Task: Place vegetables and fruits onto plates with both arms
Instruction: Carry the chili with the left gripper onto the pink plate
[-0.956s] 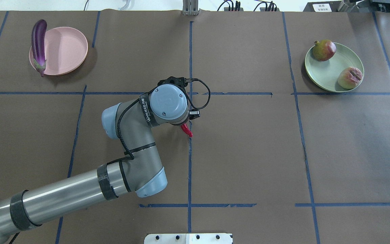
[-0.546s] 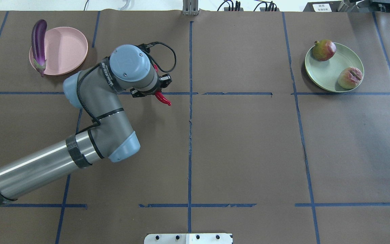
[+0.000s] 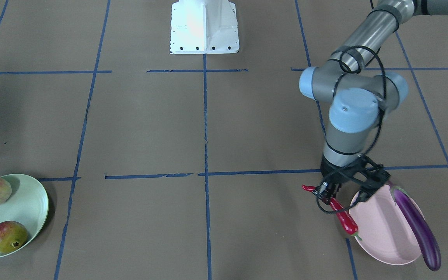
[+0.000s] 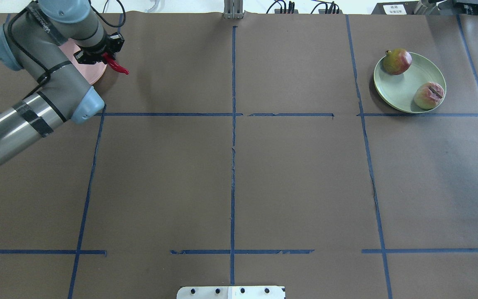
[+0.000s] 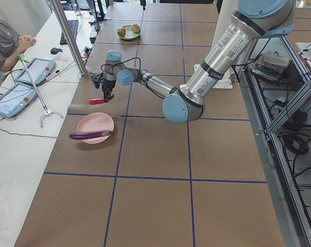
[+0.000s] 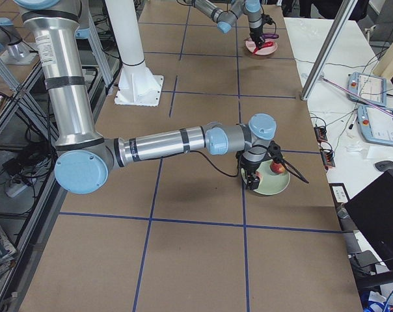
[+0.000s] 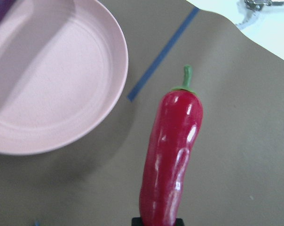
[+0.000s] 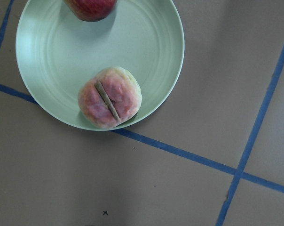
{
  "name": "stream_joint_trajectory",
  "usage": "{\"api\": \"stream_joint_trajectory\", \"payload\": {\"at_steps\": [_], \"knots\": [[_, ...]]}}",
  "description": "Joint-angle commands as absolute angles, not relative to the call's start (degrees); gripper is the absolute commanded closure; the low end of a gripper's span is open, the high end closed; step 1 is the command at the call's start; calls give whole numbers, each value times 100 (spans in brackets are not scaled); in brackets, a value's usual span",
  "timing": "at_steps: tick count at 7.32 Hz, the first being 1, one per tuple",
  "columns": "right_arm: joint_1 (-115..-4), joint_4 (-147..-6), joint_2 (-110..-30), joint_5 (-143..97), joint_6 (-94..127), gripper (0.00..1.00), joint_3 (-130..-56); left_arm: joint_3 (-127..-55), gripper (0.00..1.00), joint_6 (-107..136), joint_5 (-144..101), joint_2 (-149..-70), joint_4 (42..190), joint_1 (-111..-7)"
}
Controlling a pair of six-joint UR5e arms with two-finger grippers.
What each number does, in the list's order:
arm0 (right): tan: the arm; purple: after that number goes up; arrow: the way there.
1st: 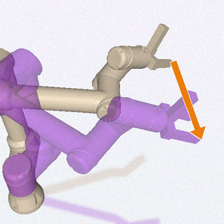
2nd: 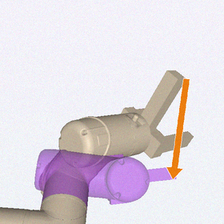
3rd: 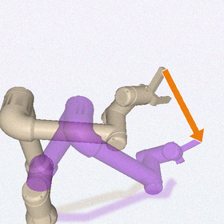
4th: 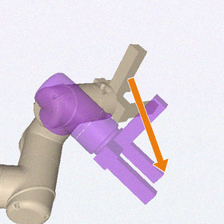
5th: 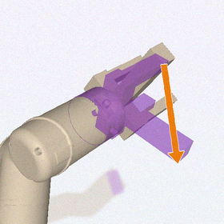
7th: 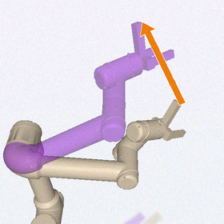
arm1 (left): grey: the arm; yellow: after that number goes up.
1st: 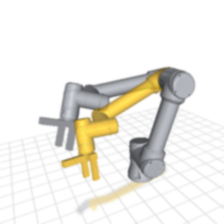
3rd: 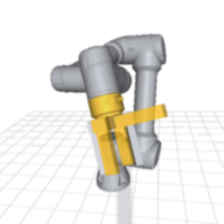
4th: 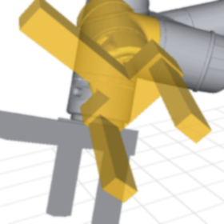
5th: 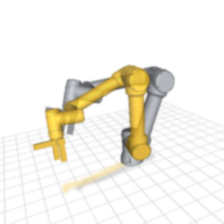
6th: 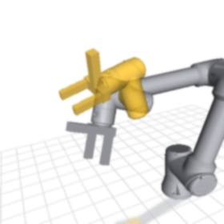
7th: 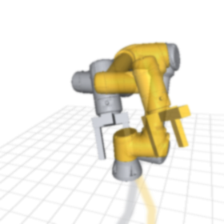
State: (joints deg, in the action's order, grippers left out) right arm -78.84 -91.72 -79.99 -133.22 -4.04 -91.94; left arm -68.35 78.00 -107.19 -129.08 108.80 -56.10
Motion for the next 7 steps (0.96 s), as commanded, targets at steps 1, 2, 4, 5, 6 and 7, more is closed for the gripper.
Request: {"api": "stream_joint_trajectory", "payload": {"at_steps": [1,2,4,5,6,7], "knots": [[-7884,-9176,-7989,-13324,-404,0,-9193,-5716,75,6220,-11468,-12911,11513,-6143],[-7875,-9167,-7989,-13324,-404,0,-9193,-5704,37,5840,-11478,-12902,11522,-6161],[-7884,-9167,-7998,-13324,-413,0,-9202,-5757,0,5093,-11783,-12798,11523,-6179],[-7884,-9176,-7998,-13324,-413,0,-9176,-5887,0,4506,-12256,-12649,11514,-6422],[-7884,-9176,-8042,-13333,-430,0,-9193,-6446,0,3752,-12565,-12125,11488,-6642],[-7884,-9167,-8242,-13307,-439,0,-9306,-6895,0,3196,-12690,-11763,11339,-6897]]}}
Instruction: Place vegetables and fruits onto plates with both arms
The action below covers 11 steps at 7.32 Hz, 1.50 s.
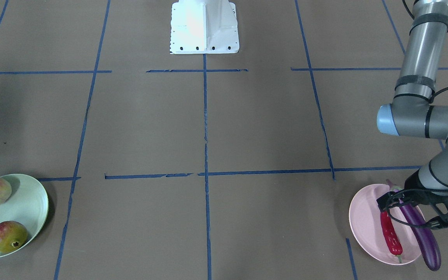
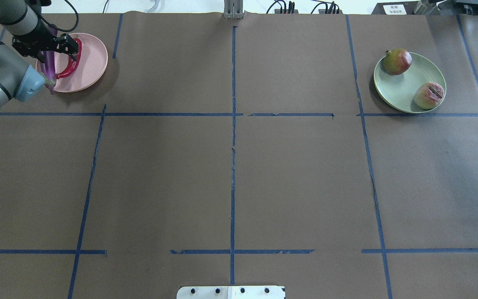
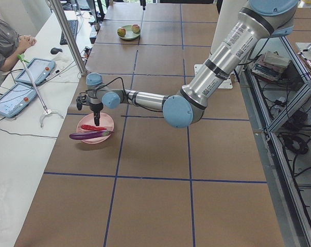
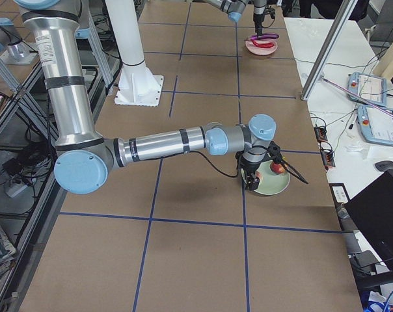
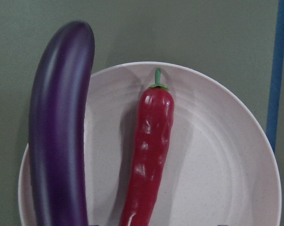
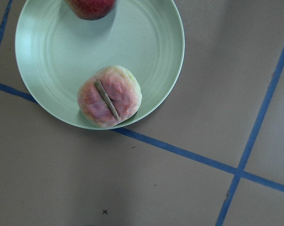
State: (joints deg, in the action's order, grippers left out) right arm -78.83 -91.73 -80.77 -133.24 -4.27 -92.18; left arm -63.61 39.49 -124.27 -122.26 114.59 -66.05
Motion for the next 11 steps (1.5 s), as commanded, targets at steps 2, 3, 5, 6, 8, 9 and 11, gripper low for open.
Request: {"api": "stream_joint_trajectory", "payload": {"at_steps": [2,3,5,6,8,9,11], "knots": [[-8006,-9158,-8463,-13298,-527,0,-9369,-7756,0,1549,-12692,-11681,9530,-7276],[-8103,-9167,-8638,-13324,-519,0,-9378,-8152,0,581,-12570,-11672,8405,-7556],[-8384,-9176,-9041,-13342,-519,0,-9735,-9319,0,45,-12603,-10230,8077,-7865],[-8550,-9176,-9235,-13350,-510,1,-9834,-9856,0,18,-12612,-9491,8103,-8145],[-8648,-9176,-9439,-13351,-492,0,-9835,-10265,0,9,-13503,-8573,8252,-8611],[-8648,-9176,-9466,-13351,-449,0,-9844,-10266,0,-96,-13691,-8300,8566,-8909],[-8648,-9176,-9518,-13351,-431,0,-9844,-10257,0,-508,-13650,-8077,8780,-8965]]}}
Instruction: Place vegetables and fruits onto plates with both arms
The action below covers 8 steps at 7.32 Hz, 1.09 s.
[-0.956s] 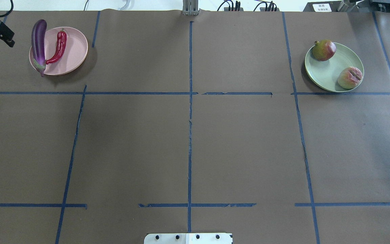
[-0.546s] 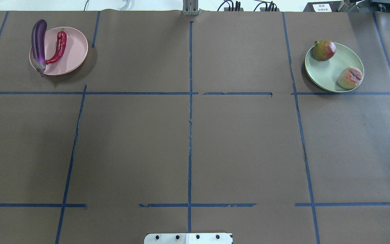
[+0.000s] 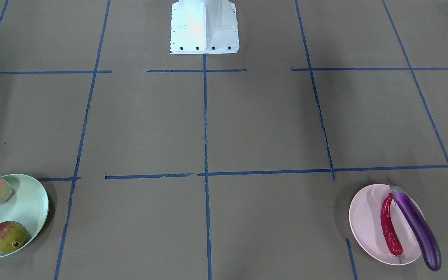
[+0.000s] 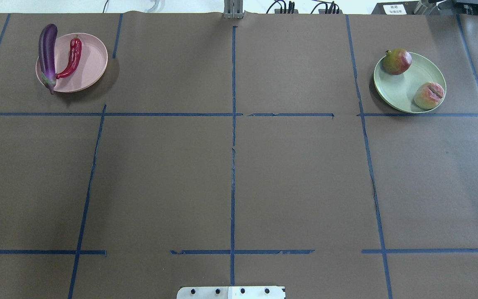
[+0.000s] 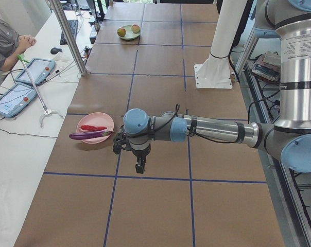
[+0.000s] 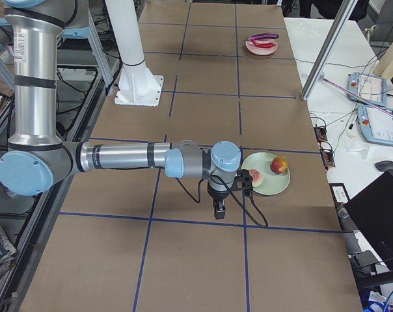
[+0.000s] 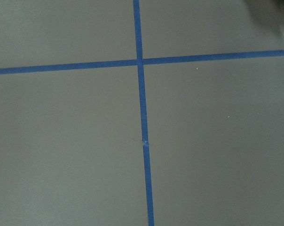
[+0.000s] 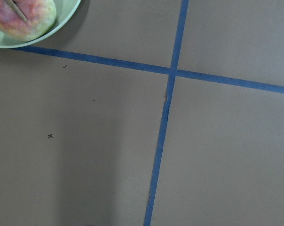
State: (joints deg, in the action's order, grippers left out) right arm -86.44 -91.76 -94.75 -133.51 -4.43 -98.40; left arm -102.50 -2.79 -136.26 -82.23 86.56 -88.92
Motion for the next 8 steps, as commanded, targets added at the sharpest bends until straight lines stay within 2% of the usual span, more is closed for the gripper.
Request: {"api": "stream_joint_trajectory", "payload": {"at_steps": [1,8], "knots": [[-8648,-9176,-9536,-13368,-431,0,-9852,-10266,0,-510,-13615,-8086,8780,-8965],[-8640,-9167,-9756,-13465,-422,0,-10037,-10205,0,-475,-13535,-8024,8815,-8956]]}}
